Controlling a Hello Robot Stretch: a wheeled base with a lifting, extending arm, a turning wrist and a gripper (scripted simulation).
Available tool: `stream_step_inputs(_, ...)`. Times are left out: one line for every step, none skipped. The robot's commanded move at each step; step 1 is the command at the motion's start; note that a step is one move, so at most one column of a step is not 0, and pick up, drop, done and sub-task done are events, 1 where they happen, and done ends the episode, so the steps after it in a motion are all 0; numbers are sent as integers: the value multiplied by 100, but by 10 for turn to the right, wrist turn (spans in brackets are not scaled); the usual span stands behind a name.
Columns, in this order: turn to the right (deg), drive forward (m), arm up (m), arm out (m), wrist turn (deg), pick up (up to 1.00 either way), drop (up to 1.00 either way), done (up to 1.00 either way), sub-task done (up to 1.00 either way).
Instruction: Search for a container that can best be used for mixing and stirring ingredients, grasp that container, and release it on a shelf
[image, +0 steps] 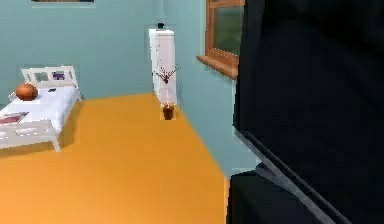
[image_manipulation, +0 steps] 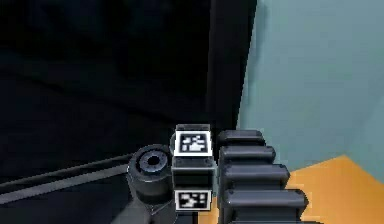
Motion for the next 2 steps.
stream_step_inputs(450, 0, 0, 0, 0, 0, 0, 0, 0)
stream_step_inputs(240, 0, 0, 0, 0, 0, 0, 0, 0)
